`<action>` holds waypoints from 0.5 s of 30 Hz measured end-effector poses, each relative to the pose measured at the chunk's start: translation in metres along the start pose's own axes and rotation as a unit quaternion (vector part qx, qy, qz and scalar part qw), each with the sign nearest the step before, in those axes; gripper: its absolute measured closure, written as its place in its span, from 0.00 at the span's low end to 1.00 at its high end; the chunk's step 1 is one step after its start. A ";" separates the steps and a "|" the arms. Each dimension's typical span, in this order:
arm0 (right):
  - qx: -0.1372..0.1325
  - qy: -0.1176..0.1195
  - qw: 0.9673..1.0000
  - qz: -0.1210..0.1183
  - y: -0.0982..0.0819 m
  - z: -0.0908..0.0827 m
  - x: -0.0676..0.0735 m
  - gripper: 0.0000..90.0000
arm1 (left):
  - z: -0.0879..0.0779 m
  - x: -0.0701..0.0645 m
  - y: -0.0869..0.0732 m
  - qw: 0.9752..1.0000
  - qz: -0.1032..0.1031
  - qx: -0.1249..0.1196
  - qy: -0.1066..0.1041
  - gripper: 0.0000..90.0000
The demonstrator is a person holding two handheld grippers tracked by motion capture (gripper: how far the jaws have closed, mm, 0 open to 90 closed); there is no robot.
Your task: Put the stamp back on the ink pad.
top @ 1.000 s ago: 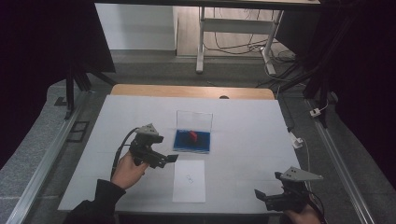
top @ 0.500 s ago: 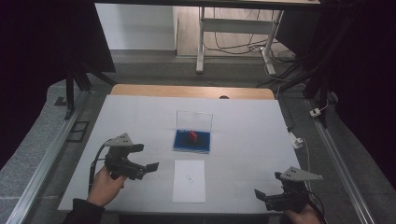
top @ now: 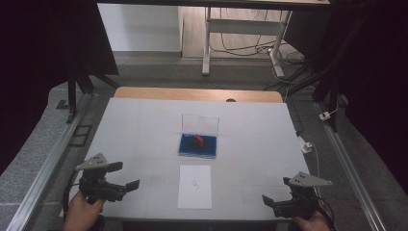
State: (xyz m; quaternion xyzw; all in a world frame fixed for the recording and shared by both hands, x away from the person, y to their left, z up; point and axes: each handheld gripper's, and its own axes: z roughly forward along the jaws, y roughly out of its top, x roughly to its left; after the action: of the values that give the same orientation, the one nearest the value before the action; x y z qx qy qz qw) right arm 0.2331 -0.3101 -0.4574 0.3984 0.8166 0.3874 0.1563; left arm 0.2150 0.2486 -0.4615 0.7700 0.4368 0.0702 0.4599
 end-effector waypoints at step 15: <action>-0.001 -0.001 1.000 -0.001 0.000 0.000 0.001 0.00 | -0.009 -0.002 -0.027 0.996 -0.006 0.052 0.068 0.00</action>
State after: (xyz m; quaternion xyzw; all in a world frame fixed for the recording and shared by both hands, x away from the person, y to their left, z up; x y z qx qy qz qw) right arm 0.2328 -0.3091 -0.4572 0.3977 0.8163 0.3878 0.1584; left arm 0.1926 0.2581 -0.4764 0.7840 0.4744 0.0967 0.3886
